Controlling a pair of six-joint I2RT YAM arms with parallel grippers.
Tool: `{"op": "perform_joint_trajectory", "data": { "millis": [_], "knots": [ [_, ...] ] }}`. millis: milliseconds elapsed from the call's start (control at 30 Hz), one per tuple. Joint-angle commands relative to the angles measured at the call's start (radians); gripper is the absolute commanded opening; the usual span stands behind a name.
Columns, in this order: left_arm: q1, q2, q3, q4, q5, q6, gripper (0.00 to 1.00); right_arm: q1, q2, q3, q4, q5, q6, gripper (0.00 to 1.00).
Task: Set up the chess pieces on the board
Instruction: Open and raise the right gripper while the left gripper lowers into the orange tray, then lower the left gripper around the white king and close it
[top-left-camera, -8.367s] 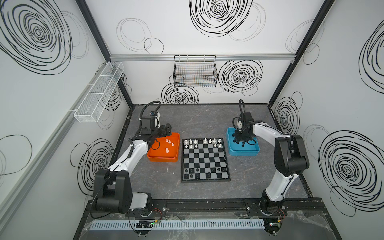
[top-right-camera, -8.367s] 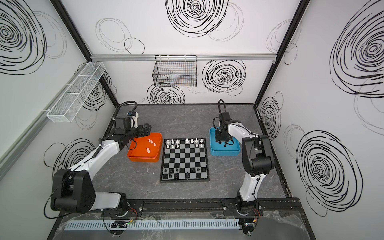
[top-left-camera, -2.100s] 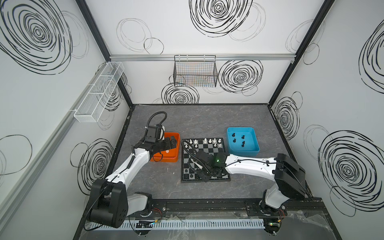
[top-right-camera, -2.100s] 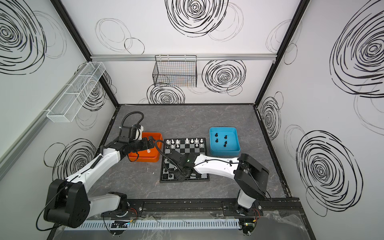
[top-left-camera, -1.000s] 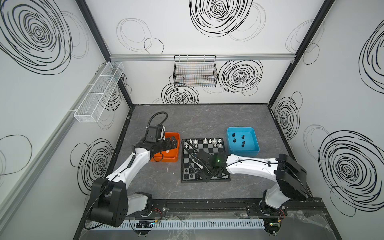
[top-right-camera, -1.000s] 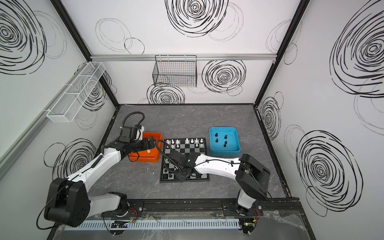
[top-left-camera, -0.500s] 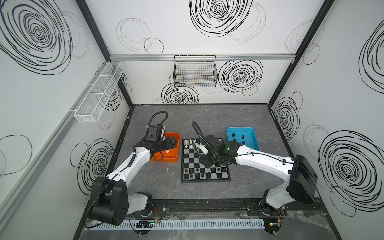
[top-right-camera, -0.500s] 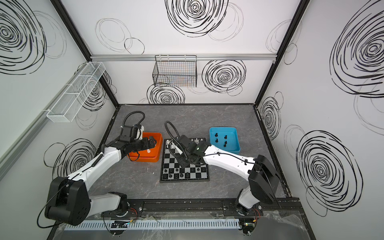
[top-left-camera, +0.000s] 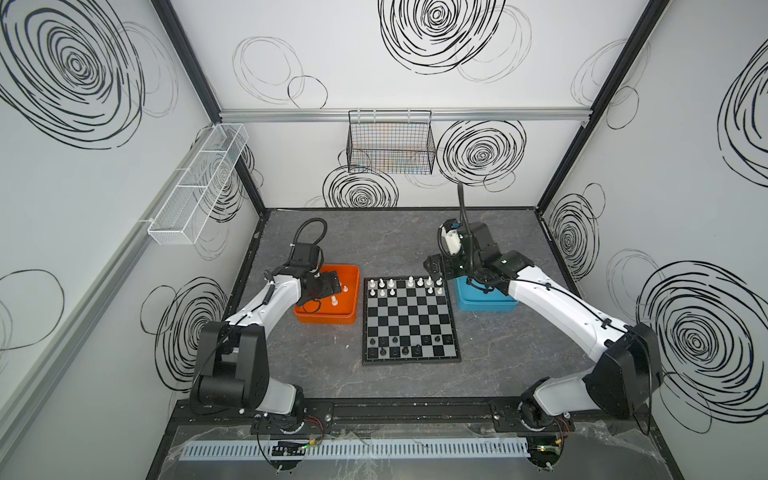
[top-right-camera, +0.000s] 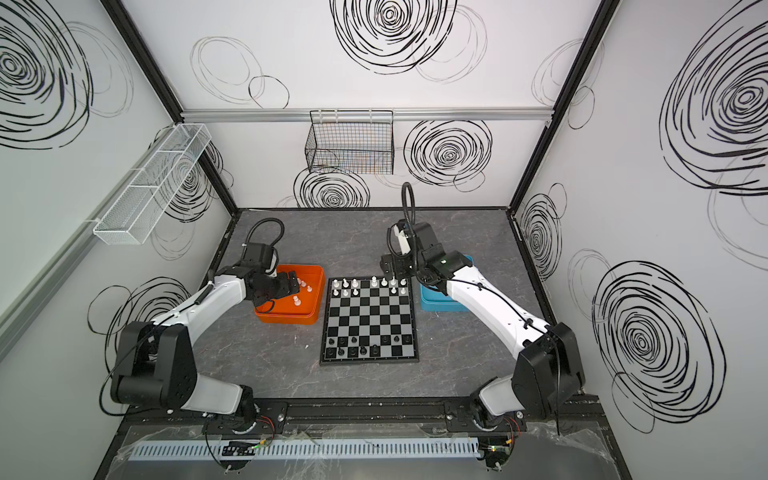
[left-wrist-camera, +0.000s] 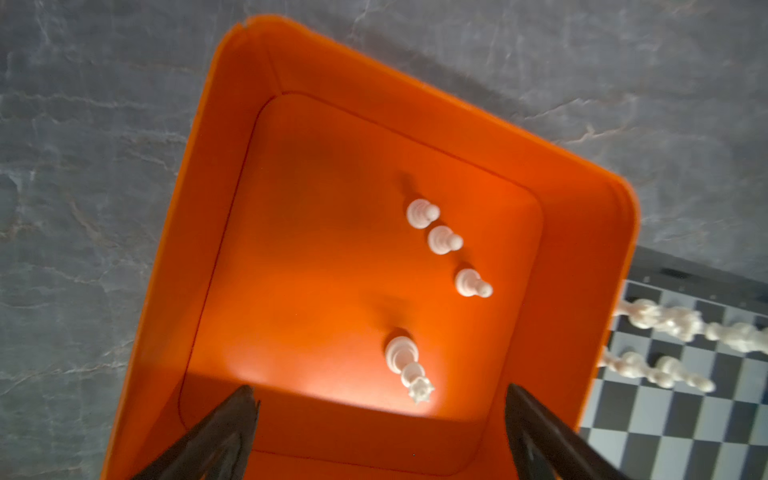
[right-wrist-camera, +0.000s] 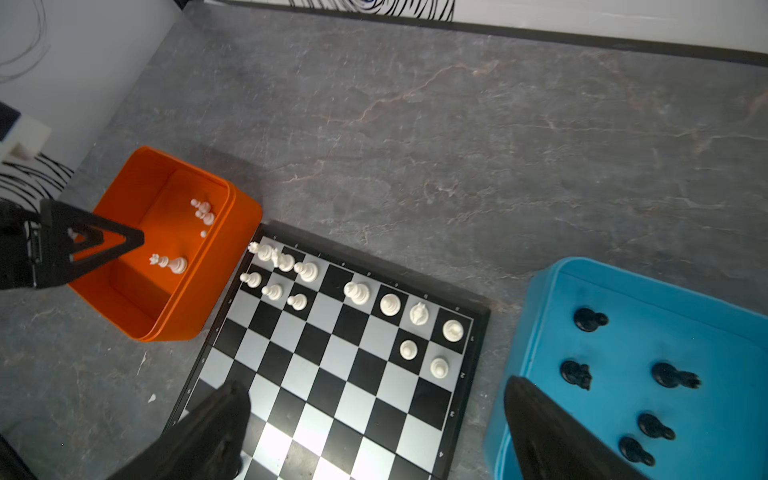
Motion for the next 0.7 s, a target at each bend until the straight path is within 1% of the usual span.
{"op": "perform_joint_trajectory", "data": {
  "millis": [0,167,200,300,467,533,667],
  "knots": [
    [0.006,0.034,0.036,-0.035,-0.023,-0.004,0.91,-0.074,-0.052,-0.05,0.1,-0.065,0.004,1.0],
    [0.001,0.093,0.059,-0.04,-0.022,0.002,0.83,-0.147,-0.048,-0.081,0.097,-0.094,-0.006,1.0],
    [-0.002,0.104,0.066,-0.043,-0.024,0.004,0.79,-0.154,-0.045,-0.087,0.098,-0.098,-0.008,1.0],
    [-0.009,0.128,0.082,-0.049,-0.026,0.01,0.7,-0.168,-0.038,-0.101,0.095,-0.104,-0.011,1.0],
    [-0.025,0.166,0.1,-0.059,-0.036,0.014,0.59,-0.182,-0.031,-0.127,0.105,-0.111,-0.013,1.0],
    [-0.031,0.175,0.104,-0.061,-0.036,0.014,0.57,-0.186,-0.026,-0.129,0.103,-0.113,-0.012,1.0],
    [-0.049,0.192,0.121,-0.063,-0.033,0.018,0.57,-0.191,-0.019,-0.129,0.099,-0.117,-0.015,1.0]
  ]
}}
